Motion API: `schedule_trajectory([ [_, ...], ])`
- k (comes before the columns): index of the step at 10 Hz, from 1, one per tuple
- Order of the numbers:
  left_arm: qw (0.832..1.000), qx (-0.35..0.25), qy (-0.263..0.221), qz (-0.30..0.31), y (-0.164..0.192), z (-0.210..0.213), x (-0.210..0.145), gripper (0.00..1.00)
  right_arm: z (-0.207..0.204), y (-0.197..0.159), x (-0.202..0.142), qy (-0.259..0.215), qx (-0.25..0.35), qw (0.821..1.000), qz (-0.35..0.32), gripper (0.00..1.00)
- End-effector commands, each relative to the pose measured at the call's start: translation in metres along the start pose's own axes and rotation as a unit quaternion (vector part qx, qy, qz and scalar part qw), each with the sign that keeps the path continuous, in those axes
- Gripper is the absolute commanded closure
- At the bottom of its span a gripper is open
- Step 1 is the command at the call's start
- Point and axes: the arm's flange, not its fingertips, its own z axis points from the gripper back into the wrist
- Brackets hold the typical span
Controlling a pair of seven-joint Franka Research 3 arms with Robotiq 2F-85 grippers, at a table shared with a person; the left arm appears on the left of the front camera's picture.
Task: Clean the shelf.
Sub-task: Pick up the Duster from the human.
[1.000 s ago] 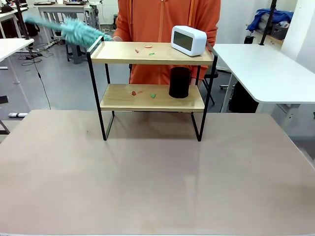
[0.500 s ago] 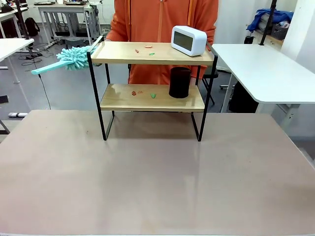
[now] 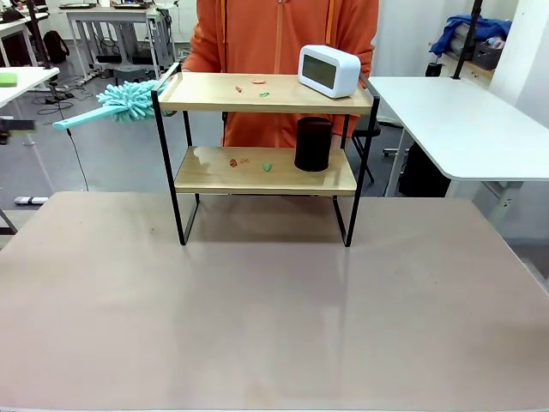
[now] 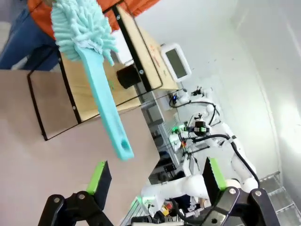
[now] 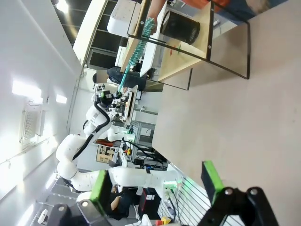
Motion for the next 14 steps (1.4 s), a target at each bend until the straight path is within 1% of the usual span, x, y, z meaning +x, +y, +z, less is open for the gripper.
schedule_trajectory([
  [1,0.996,-0.008,0.065,0.057,0.023,-0.023,0.03,0.0,0.001,0.001,0.004,-0.004,0.008,1.0,0.015,0.0],
  [2,0.994,0.01,0.073,0.077,0.035,-0.038,0.042,0.0,0.001,0.001,0.004,-0.004,0.008,1.0,0.015,0.0],
  [3,0.991,0.009,0.09,0.103,0.045,-0.05,0.052,0.0,0.001,0.001,0.004,-0.004,0.008,1.0,0.015,0.0],
  [4,0.988,0.011,0.094,0.118,0.052,-0.06,0.058,0.0,0.001,0.001,0.004,-0.004,0.008,1.0,0.015,0.0],
  [6,0.983,-0.028,0.101,0.148,0.058,-0.074,0.065,0.0,0.001,0.001,0.004,-0.004,0.008,1.0,0.015,0.0],
  [10,0.981,-0.047,0.088,0.166,0.067,-0.083,0.069,0.0,0.001,0.001,0.004,-0.004,0.008,1.0,0.015,0.0],
  [12,0.981,-0.055,0.074,0.169,0.07,-0.083,0.068,0.0,0.001,0.001,0.004,-0.004,0.008,1.0,0.015,0.0],
  [13,0.982,-0.056,0.067,0.166,0.07,-0.084,0.066,0.57,0.001,0.001,0.004,-0.004,0.008,1.0,0.015,0.0],
  [14,0.984,-0.053,0.057,0.163,0.071,-0.086,0.065,0.59,0.001,0.001,0.004,-0.004,0.008,1.0,0.015,0.0],
])
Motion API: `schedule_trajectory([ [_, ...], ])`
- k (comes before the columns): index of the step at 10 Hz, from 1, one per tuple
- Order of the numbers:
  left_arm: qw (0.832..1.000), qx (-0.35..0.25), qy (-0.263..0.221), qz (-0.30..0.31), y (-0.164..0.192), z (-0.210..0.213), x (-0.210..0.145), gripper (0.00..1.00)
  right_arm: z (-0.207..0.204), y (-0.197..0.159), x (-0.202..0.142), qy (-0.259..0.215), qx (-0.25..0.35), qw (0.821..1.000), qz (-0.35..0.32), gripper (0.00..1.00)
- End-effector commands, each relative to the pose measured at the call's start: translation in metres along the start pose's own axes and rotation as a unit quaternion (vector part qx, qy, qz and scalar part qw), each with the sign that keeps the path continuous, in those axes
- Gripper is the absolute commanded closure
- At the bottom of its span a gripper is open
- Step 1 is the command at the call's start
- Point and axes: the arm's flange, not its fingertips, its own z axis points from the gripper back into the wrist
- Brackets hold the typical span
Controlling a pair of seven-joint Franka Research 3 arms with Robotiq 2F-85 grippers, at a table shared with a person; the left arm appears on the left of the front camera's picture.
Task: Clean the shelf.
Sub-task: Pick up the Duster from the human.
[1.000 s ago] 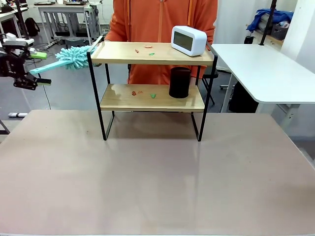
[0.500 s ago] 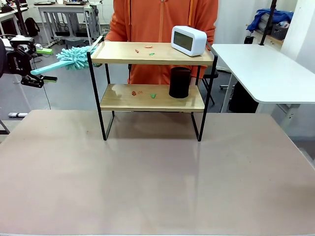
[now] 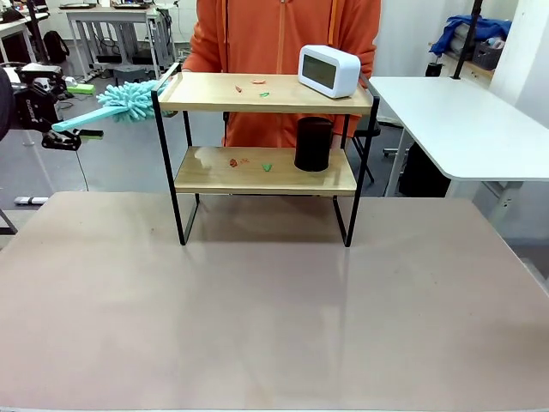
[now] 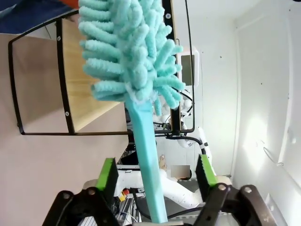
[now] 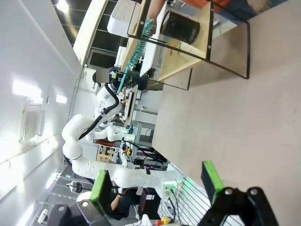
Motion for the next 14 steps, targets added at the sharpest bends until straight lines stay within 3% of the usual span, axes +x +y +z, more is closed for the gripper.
schedule_trajectory([
  [1,1.0,-0.012,-0.029,-0.002,0.0,-0.006,-0.001,1.0,0.0,0.001,0.005,-0.005,0.007,1.0,0.014,0.0],
  [3,0.999,-0.012,-0.038,-0.007,0.002,-0.011,-0.001,1.0,0.0,0.001,0.005,-0.005,0.007,1.0,0.014,0.0],
  [4,0.999,-0.011,-0.039,-0.008,0.003,-0.012,-0.002,0.86,0.0,0.001,0.005,-0.005,0.007,1.0,0.014,0.0],
  [6,0.999,-0.013,-0.039,-0.012,0.003,-0.015,-0.002,1.0,0.0,0.001,0.005,-0.005,0.007,1.0,0.014,0.0],
  [11,0.999,-0.01,-0.048,-0.024,0.002,-0.012,-0.006,1.0,0.0,0.001,0.005,-0.005,0.007,1.0,0.014,0.0],
  [14,0.992,0.022,-0.07,-0.1,-0.024,0.02,-0.038,1.0,0.0,0.001,0.005,-0.005,0.007,1.0,0.014,0.0],
])
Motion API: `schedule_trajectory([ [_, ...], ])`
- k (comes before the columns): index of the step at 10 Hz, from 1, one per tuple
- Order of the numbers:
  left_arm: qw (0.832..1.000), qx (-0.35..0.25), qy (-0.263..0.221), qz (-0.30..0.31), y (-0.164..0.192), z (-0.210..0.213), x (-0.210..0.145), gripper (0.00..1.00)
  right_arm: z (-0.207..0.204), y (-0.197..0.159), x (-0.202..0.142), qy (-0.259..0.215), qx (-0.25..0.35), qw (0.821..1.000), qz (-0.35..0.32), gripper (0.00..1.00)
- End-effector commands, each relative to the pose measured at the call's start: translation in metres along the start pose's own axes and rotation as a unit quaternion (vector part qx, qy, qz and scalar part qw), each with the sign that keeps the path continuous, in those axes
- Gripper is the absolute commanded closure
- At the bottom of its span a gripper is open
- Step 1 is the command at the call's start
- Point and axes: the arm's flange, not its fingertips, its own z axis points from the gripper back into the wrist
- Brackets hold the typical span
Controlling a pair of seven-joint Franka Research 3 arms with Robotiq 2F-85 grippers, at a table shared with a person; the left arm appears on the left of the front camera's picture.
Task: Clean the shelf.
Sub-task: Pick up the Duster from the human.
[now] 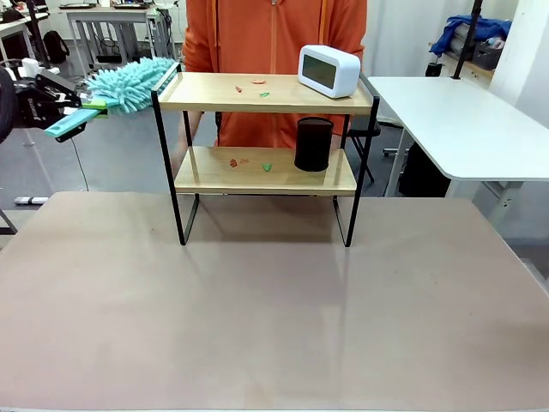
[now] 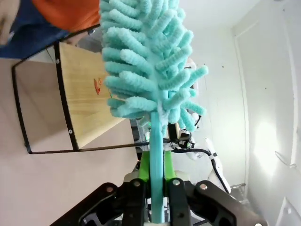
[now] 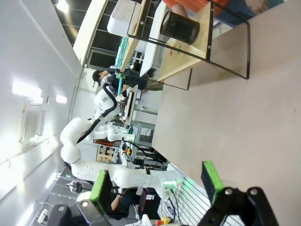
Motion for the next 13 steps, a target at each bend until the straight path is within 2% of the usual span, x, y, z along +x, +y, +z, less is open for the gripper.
schedule_trajectory([
  [1,0.995,0.054,-0.014,-0.078,-0.03,0.045,-0.042,1.0,0.0,0.001,0.004,-0.005,0.007,1.0,0.014,0.0],
  [3,0.985,0.108,0.018,-0.13,-0.053,0.105,-0.088,1.0,0.0,0.001,0.004,-0.005,0.007,1.0,0.014,0.0],
  [4,0.981,0.13,0.022,-0.141,-0.06,0.134,-0.111,1.0,0.0,0.001,0.004,-0.005,0.007,1.0,0.014,0.0],
  [5,0.977,0.148,0.049,-0.144,-0.061,0.157,-0.139,1.0,0.0,0.001,0.004,-0.005,0.007,1.0,0.014,0.0],
  [7,0.959,0.191,0.162,-0.137,-0.047,0.169,-0.185,1.0,0.0,0.001,0.004,-0.005,0.007,1.0,0.014,0.0],
  [8,0.943,0.207,0.214,-0.148,-0.036,0.171,-0.196,1.0,0.0,0.001,0.004,-0.005,0.007,1.0,0.014,0.0],
  [9,0.946,0.189,0.21,-0.156,-0.03,0.167,-0.194,1.0,0.0,0.001,0.004,-0.005,0.007,1.0,0.014,0.0],
  [10,0.96,0.197,0.16,-0.12,-0.046,0.177,-0.192,1.0,0.0,0.001,0.004,-0.005,0.007,1.0,0.014,0.0],
  [13,0.96,0.197,0.16,-0.12,-0.046,0.177,-0.192,1.0,0.0,0.001,0.004,-0.005,0.007,1.0,0.014,0.0],
])
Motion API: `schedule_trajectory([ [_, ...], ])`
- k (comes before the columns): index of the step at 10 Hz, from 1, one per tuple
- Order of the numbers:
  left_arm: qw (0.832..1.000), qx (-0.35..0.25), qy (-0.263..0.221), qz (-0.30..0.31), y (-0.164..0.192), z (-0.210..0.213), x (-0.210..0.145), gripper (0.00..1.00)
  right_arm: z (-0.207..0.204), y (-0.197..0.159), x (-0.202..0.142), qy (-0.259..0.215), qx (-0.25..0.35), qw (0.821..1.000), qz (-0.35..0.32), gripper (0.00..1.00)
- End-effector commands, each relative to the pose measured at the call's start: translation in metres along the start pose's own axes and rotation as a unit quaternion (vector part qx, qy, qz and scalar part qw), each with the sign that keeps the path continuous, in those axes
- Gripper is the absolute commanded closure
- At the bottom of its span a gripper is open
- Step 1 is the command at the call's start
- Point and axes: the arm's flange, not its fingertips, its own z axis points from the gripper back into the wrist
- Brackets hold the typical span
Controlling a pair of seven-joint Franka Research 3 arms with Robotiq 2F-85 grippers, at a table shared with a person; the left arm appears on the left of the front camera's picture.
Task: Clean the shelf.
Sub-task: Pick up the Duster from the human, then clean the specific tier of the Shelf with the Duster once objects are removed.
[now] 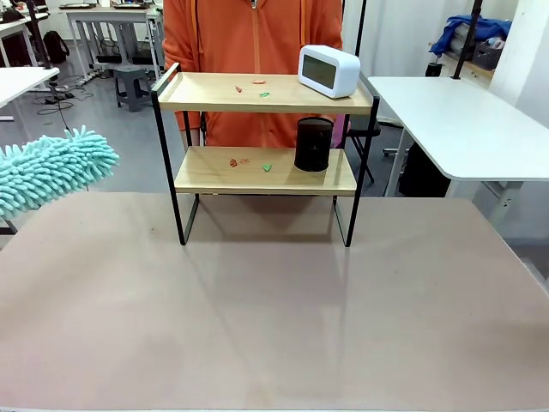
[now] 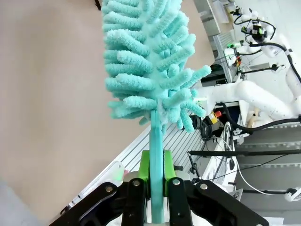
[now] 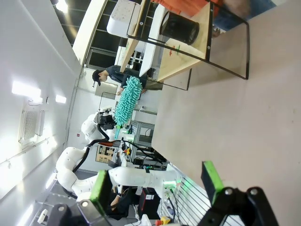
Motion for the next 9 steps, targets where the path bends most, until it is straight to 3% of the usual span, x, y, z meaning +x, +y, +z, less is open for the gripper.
schedule_trajectory([
  [1,1.0,-0.004,-0.015,0.004,-0.0048,0.0021,0.0039,1.0,-0.001,0.001,0.0027,-0.005,0.009,1.0,0.014,0.0],
  [9,1.0,-0.004,-0.015,0.004,-0.0048,0.0021,0.0039,1.0,-0.001,0.001,0.0027,-0.005,0.009,1.0,0.014,0.0],
])
